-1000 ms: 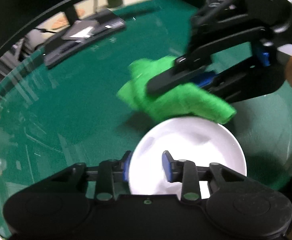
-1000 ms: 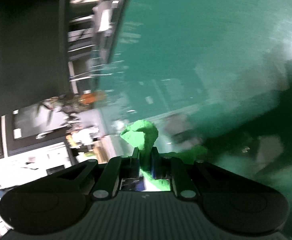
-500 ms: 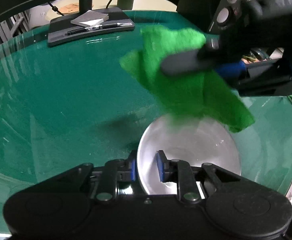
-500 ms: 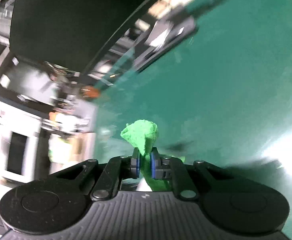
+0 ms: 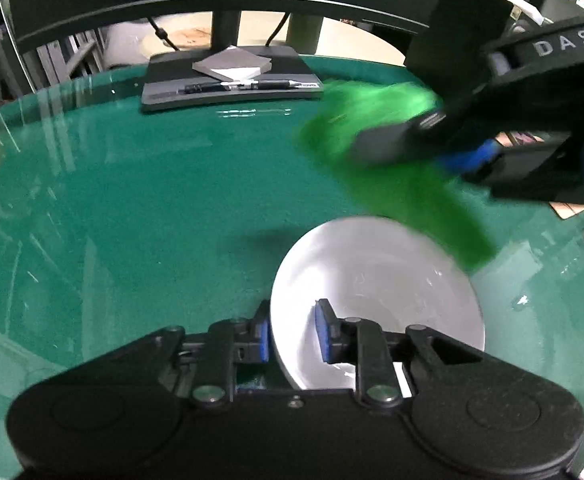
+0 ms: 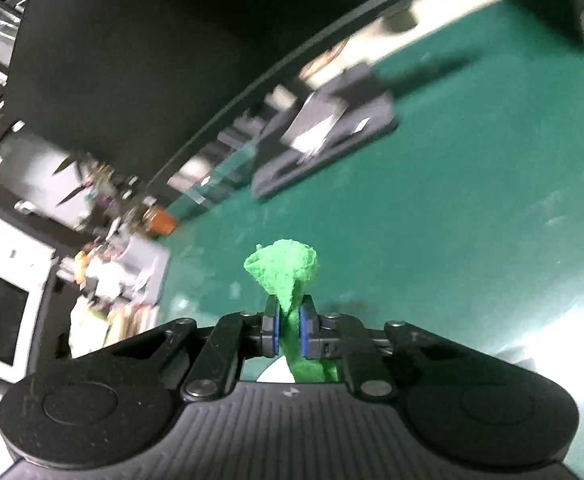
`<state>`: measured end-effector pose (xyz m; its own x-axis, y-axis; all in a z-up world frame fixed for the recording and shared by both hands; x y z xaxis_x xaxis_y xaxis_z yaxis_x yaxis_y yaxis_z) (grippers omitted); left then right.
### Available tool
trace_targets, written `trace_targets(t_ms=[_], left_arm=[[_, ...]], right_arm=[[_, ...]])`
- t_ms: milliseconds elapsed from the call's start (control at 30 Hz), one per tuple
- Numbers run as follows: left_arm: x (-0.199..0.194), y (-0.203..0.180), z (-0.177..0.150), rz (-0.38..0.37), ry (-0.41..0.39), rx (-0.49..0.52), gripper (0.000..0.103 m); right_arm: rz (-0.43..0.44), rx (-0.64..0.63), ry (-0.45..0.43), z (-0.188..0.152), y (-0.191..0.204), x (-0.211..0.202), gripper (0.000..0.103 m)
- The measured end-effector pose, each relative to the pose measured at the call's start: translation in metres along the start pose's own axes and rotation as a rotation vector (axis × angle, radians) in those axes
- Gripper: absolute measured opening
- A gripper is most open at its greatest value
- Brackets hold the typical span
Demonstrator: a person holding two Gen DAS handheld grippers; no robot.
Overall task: Clean bowl
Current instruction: 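Lift the green cloth with the right gripper up over the bowl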
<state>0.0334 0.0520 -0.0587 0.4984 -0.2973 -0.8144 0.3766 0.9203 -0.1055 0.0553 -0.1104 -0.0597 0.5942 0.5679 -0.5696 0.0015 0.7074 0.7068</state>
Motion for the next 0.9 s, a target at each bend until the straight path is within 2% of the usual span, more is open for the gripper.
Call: trace_targets(t_ms=[167, 200, 333, 433, 567, 667, 900], left_arm=[[0.000, -0.002, -0.001, 0.025, -0.003, -0.016, 0.026], [0.000, -0.003, -0.001, 0.031, -0.004, -0.011, 0.027], [0.000, -0.005, -0.001, 0.051, -0.007, -0.004, 0.029], [0.000, -0.003, -0.001, 0.053, -0.004, -0.013, 0.031], [0.000, -0.005, -0.001, 0.064, -0.003, 0.002, 0.031], [-0.001, -0.006, -0.001, 0.067, -0.002, 0.016, 0.031], [-0.002, -0.005, -0.002, 0.066, 0.003, 0.036, 0.031]], right_arm=[[0.016, -0.097, 0.088, -0.015, 0.016, 0.040, 0.010], [0.022, -0.167, 0.087, -0.016, 0.022, 0.047, 0.010], [0.022, -0.278, 0.096, -0.021, 0.036, 0.049, 0.009], [-0.010, -0.274, 0.047, -0.027, 0.032, 0.029, 0.008], [-0.067, -0.246, 0.010, -0.015, 0.020, 0.016, 0.008], [-0.065, -0.236, 0.021, -0.018, 0.018, 0.022, 0.009], [0.012, -0.248, 0.097, -0.033, 0.033, 0.037, 0.008]])
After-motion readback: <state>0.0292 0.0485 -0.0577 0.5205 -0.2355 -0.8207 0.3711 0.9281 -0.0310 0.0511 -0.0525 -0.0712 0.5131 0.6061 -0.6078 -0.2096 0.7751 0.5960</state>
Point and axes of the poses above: each gripper's, at about its wrist camera, not at the fingertips, and x roughly the way its jaws point, y to its left, z to its top, the point moved 1 cm from there along x, roughly the way its jaws point
